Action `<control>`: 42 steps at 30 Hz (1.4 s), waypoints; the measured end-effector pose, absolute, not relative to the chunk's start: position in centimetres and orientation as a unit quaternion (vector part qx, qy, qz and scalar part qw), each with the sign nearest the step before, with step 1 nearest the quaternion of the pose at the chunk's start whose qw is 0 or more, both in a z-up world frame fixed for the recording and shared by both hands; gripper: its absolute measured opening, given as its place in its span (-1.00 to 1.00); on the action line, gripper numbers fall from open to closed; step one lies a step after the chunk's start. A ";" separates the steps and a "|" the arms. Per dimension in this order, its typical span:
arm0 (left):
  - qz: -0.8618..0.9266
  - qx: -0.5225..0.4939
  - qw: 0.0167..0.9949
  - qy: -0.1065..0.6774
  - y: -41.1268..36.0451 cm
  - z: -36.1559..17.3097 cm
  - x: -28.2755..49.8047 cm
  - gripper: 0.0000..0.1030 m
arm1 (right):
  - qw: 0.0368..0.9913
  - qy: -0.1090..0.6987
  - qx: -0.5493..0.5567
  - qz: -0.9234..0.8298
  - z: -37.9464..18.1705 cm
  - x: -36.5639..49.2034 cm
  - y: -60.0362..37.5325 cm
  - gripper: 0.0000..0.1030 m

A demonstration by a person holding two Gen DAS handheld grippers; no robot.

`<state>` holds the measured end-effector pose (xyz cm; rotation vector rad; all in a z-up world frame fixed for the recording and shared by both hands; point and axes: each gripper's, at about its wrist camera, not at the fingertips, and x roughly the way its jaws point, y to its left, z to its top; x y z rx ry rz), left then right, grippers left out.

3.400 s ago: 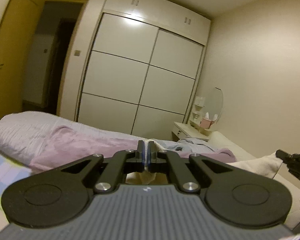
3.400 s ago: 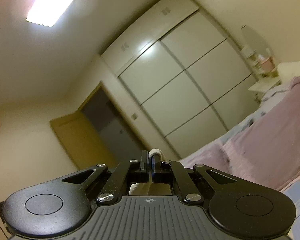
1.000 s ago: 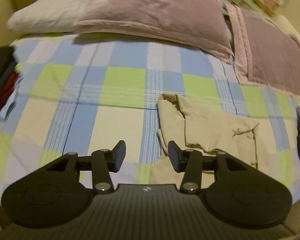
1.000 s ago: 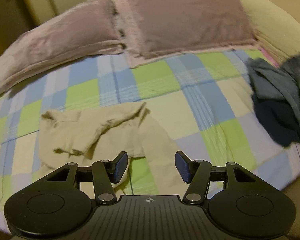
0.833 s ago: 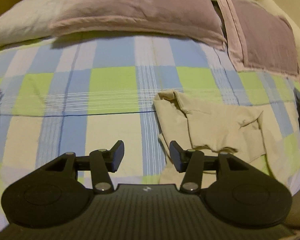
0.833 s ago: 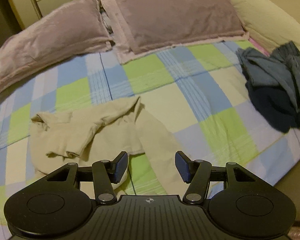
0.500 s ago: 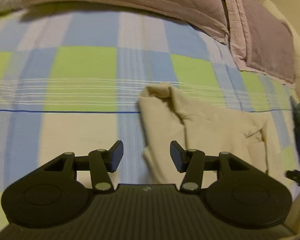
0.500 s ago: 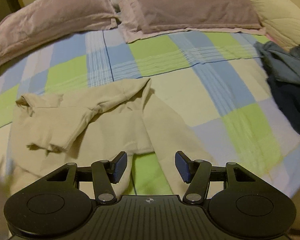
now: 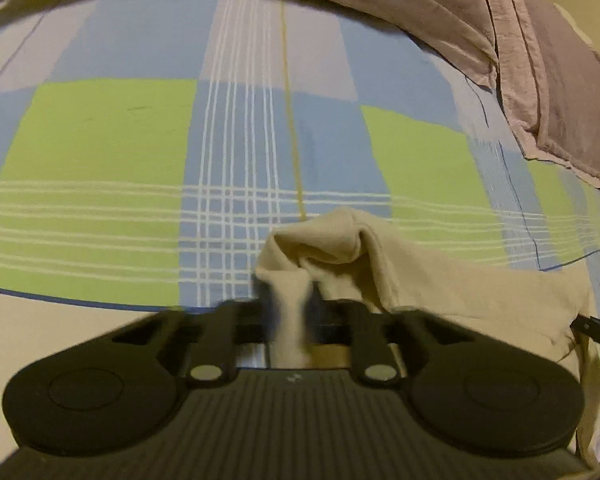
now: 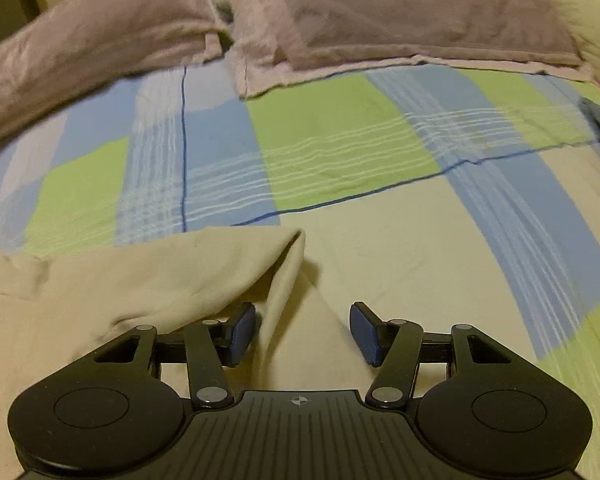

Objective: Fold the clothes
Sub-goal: 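Grasp the beige shirt edge with the left gripper while the right gripper grasps too, then lift and shake the shirt with both grippers, then lay it flat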

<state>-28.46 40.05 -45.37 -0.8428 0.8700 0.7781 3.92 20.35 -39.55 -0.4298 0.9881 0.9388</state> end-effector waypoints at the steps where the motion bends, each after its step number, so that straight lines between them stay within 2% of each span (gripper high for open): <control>1: 0.359 -0.390 0.753 0.389 39.9 -45.0 -28.9 -0.89 | 0.754 0.452 -0.199 0.434 -39.9 4.2 20.8 -0.72; 3: 0.373 -0.396 0.759 0.358 39.5 -43.5 -30.4 -0.90 | 0.750 0.449 -0.201 0.441 -40.5 4.8 21.8 -0.87; 9: 0.435 -0.360 0.773 0.290 40.5 -37.5 -35.0 -0.90 | 0.747 0.394 -0.181 0.504 -36.9 5.5 24.6 -0.90; 12: 0.469 -0.352 0.758 0.285 42.0 -37.5 -35.7 -0.88 | 0.748 0.375 -0.173 0.519 -36.9 5.3 27.6 -0.90; 14: 0.479 -0.365 0.735 0.313 42.8 -39.1 -35.6 -0.68 | 0.744 0.377 -0.178 0.522 -37.6 5.1 29.6 -0.89; 16: 0.495 -0.364 0.715 0.333 42.7 -40.1 -35.7 -0.65 | 0.734 0.407 -0.199 0.506 -39.1 5.0 31.3 -0.87; 17: 0.501 -0.363 0.711 0.335 42.4 -40.2 -36.0 -0.56 | 0.733 0.420 -0.203 0.495 -39.6 5.0 31.4 -0.75; 18: 0.505 -0.366 0.709 0.331 42.0 -40.2 -36.5 -0.47 | 0.736 0.425 -0.200 0.487 -39.7 4.8 31.1 -0.42; 19: 0.506 -0.371 0.707 0.324 41.5 -40.0 -37.0 -0.36 | 0.741 0.426 -0.192 0.482 -39.4 4.6 30.5 -0.01; 20: 0.503 -0.382 0.707 0.318 41.0 -39.8 -37.4 -0.36 | 0.747 0.425 -0.183 0.478 -39.0 4.2 29.8 0.08; 23: 0.421 -0.445 0.728 0.308 39.1 -40.0 -37.4 -0.37 | 0.738 0.447 -0.130 0.488 -37.2 3.0 27.2 0.08; 26: 0.343 -0.494 0.738 0.307 37.6 -41.3 -35.5 -0.35 | 0.655 0.538 -0.039 0.530 -37.4 1.3 26.4 0.08; 29: 0.324 -0.524 0.724 0.309 37.5 -43.4 -33.6 -0.35 | 0.565 0.628 0.033 0.534 -39.8 -0.5 27.2 -0.17; 33: 0.315 -0.566 0.699 0.304 37.8 -45.6 -32.6 -0.40 | 0.516 0.705 0.070 0.481 -43.8 -2.1 29.4 -0.19; 34: 0.310 -0.574 0.693 0.307 38.0 -46.1 -32.4 -0.61 | 0.509 0.721 0.076 0.464 -44.6 -2.3 29.8 -0.20; 35: 0.304 -0.581 0.688 0.313 38.3 -46.5 -32.4 -0.84 | 0.501 0.737 0.081 0.446 -45.5 -2.5 30.3 -0.35; 36: 0.298 -0.586 0.685 0.313 38.7 -46.6 -32.2 -0.85 | 0.495 0.753 0.077 0.428 -46.2 -2.7 30.8 -0.82; 39: 0.291 -0.570 0.715 0.282 41.2 -44.2 -31.0 -0.87 | 0.508 0.743 0.044 0.434 -44.9 -3.0 33.0 -0.88; 42: 0.293 -0.524 0.766 0.229 44.5 -40.1 -29.3 -0.84 | 0.547 0.641 0.095 0.530 -39.1 -1.5 36.3 -0.87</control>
